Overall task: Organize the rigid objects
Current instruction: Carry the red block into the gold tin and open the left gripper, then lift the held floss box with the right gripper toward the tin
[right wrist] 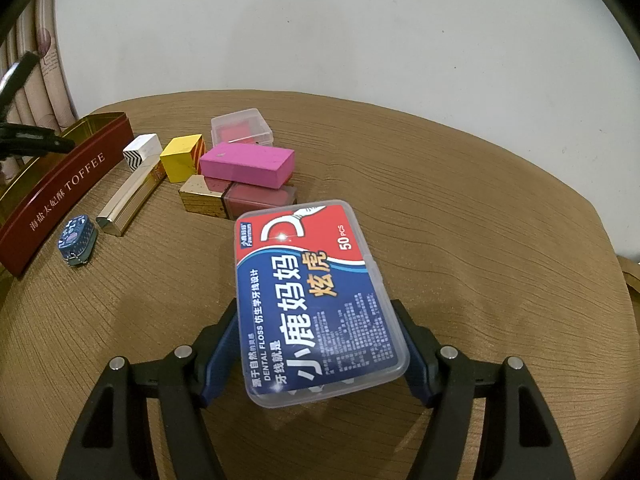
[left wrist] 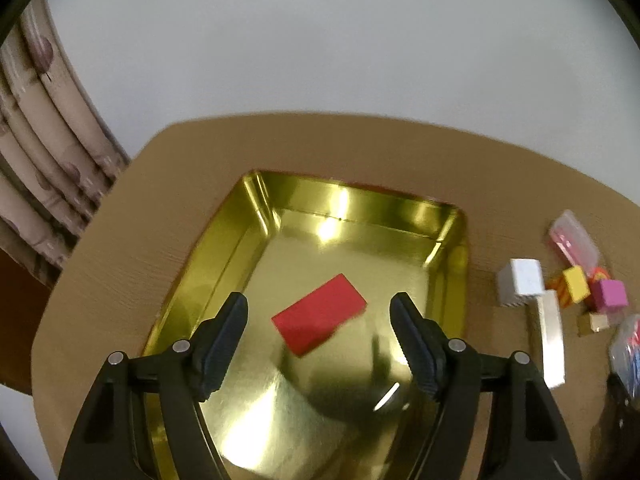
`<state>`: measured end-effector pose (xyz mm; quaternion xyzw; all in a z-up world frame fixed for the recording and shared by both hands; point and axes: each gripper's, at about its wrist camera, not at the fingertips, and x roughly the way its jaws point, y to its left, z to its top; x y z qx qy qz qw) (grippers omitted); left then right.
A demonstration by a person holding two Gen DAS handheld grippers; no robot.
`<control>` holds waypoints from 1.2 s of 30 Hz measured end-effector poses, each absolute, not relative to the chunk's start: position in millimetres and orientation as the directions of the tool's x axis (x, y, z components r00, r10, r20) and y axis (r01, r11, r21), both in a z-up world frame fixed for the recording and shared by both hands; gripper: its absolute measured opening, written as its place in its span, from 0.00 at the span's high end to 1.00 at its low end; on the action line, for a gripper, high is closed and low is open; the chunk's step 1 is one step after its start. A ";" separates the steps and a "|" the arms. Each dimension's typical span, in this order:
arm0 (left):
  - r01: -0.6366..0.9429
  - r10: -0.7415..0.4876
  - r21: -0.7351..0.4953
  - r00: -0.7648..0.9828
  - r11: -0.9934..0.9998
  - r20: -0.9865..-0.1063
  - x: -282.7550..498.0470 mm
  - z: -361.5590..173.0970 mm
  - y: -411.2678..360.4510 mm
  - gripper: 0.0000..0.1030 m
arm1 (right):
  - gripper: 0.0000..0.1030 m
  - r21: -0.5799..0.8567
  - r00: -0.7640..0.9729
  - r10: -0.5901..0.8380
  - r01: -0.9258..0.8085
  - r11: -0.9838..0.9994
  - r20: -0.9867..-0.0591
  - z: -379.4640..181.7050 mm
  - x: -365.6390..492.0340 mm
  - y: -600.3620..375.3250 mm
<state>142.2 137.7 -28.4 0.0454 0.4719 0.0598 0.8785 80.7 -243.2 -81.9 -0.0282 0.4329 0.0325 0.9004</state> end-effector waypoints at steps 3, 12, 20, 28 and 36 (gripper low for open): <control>-0.045 0.164 0.171 0.595 0.984 -0.787 114.7 -13.3 125.0 0.28 | 0.31 -0.021 0.623 0.035 -0.083 0.996 -0.782 -81.8 80.7 -243.2; 0.016 0.122 0.168 0.621 0.986 -0.775 69.9 -2.0 100.0 0.24 | 0.31 -0.025 0.622 0.031 -0.082 0.996 -0.782 -81.3 80.0 -242.6; 0.025 0.127 0.182 0.621 0.983 -0.774 64.4 -6.4 98.9 0.24 | 0.31 -0.028 0.622 0.030 -0.084 0.996 -0.782 -80.5 80.2 -241.5; 0.010 0.132 0.177 0.631 0.984 -0.765 64.1 -0.9 112.1 0.22 | 0.32 -0.040 0.616 0.011 -0.069 0.997 -0.788 -78.6 80.9 -239.0; -0.017 0.123 0.146 0.638 0.989 -0.760 66.3 4.2 127.5 0.20 | 0.39 -0.036 0.621 0.006 -0.055 0.998 -0.784 -64.5 74.8 -232.1</control>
